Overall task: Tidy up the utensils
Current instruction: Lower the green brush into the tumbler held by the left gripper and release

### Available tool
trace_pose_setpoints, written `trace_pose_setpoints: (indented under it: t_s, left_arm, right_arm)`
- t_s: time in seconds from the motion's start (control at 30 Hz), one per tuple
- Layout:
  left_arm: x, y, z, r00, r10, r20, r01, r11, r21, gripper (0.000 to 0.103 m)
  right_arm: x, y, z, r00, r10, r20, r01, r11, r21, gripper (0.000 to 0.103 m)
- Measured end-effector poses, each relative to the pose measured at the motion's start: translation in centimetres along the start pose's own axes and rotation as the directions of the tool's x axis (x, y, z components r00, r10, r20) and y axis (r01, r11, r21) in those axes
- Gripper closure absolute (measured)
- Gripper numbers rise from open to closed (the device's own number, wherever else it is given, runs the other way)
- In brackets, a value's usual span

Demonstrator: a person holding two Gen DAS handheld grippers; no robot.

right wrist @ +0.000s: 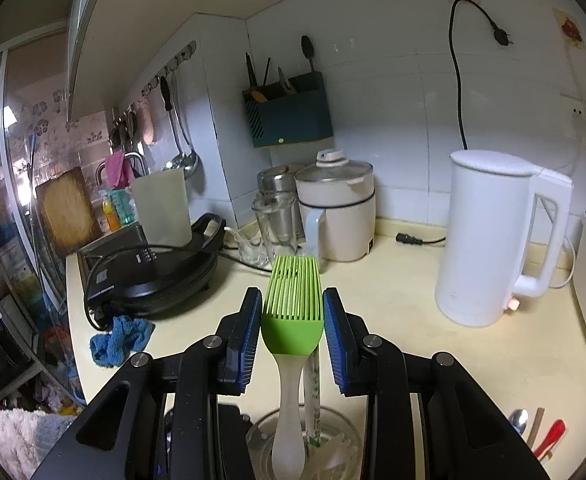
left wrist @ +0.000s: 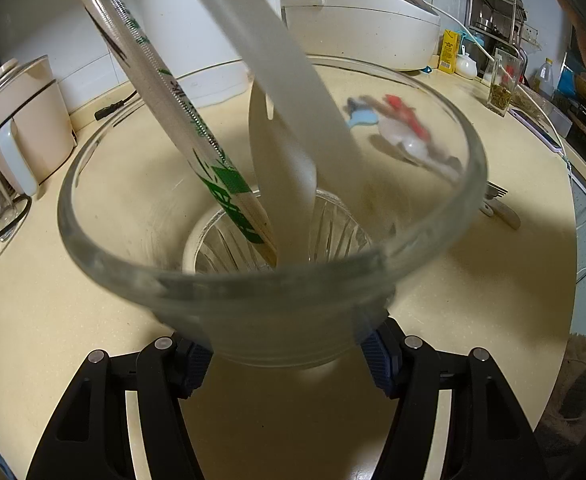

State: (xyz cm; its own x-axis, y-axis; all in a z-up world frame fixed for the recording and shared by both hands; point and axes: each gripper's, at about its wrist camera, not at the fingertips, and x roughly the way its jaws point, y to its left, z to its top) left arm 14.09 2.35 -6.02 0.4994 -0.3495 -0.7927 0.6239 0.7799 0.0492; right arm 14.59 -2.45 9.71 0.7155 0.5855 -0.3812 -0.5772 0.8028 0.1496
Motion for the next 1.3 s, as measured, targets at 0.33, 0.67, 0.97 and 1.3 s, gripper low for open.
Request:
trace_pose_setpoints:
  t_s: [0.33,0.67,0.97,1.3]
  left_arm:
    - [0.0,0.0,0.0,1.000,0.000,0.000,0.000,1.000,0.001,0.034]
    - [0.0,0.0,0.0,1.000,0.001,0.000,-0.001,1.000,0.000,0.034]
    - [0.0,0.0,0.0,1.000,0.001,0.000,-0.001,1.000,0.000,0.034]
    - [0.1,0.0,0.0,1.000,0.000,0.000,0.000,1.000,0.000,0.034]
  right_arm:
    - [1.5,0.8,-1.9,0.996,0.042,-0.081,-0.044,0.999,-0.020,0.072]
    - [1.6,1.2,-2.5,0.991,0.001,-0.135,-0.013,0.996,-0.086,0.072]
    - [2.2,1.8,-2.6,0.985,0.000,-0.175,-0.017,0.995,-0.096,0.068]
    - [-1.8,-0.3,-1.6,0.994,-0.030,-0.102,0.030,1.000,-0.004,0.061]
